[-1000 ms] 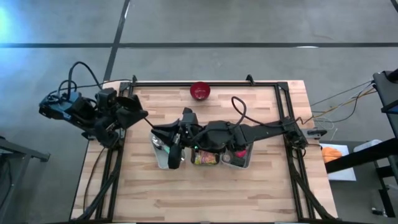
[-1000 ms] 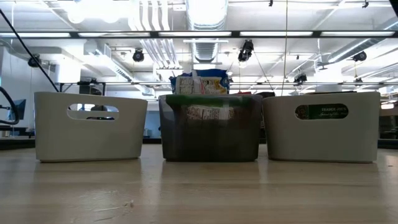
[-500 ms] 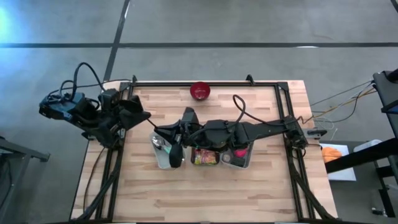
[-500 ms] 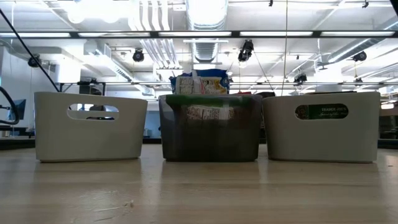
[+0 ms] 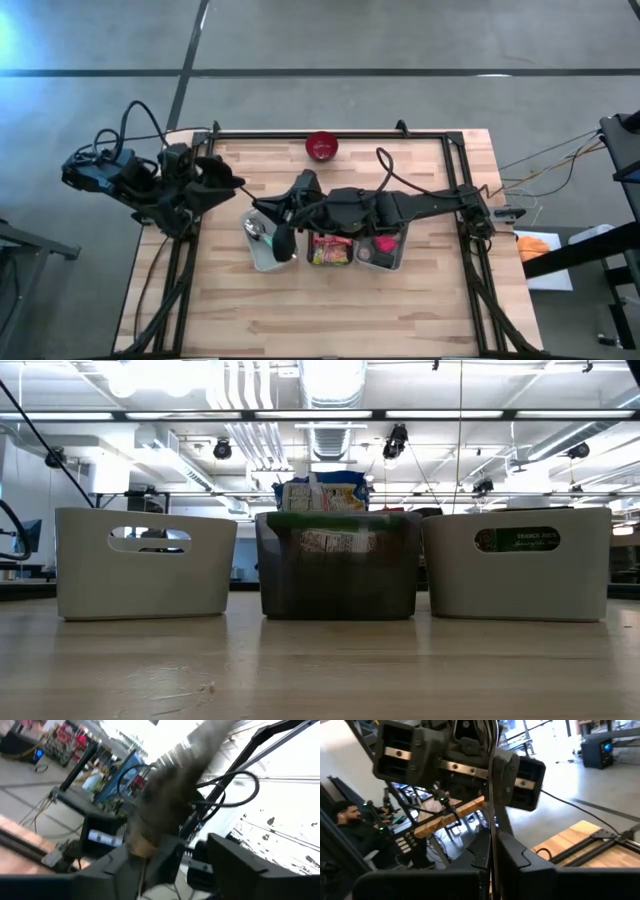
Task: Pick & Place Food Item
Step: Put the black spoon into the left gray bin
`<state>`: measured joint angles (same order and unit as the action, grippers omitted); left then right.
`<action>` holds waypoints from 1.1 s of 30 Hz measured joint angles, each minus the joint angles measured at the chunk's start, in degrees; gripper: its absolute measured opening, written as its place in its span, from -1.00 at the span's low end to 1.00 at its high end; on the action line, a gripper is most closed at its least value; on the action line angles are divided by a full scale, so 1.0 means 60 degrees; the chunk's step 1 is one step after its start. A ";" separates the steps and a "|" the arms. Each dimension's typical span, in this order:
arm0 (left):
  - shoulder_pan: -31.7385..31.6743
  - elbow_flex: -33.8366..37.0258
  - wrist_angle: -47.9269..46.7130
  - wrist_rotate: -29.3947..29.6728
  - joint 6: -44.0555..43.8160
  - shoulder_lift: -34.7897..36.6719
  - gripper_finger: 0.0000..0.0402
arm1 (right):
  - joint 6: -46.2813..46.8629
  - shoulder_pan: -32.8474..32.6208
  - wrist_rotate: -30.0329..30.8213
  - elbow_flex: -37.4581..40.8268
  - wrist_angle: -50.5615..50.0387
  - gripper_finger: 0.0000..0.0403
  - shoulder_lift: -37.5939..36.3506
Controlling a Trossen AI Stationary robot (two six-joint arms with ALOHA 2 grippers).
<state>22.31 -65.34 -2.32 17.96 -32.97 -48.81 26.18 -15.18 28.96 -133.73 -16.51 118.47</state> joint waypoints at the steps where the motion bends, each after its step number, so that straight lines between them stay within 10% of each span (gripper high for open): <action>1: 0.0004 0.0001 -0.0164 0.0000 -0.0142 0.0052 0.14 | 0.0003 0.0000 0.0145 0.0004 -0.0011 -0.96 0.0002; 12: 0.0018 0.0000 -0.3354 -0.0319 -0.1640 0.1071 0.67 | -0.0021 0.0113 0.0776 0.0004 -0.0523 -0.96 -0.0038; 19: 0.0018 0.0000 -0.4823 -0.1965 -0.2114 0.1489 0.70 | 0.1473 0.0171 0.0963 0.0004 -0.2607 -0.96 0.0118; 33: 0.0018 0.0004 -0.4929 -0.2066 -0.0315 0.2189 0.70 | 0.3260 0.0121 -0.0445 0.0888 -0.3683 -0.96 0.1160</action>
<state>22.41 -65.32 -31.90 5.56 -34.86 -35.68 45.74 -14.45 26.29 -128.41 -38.61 125.43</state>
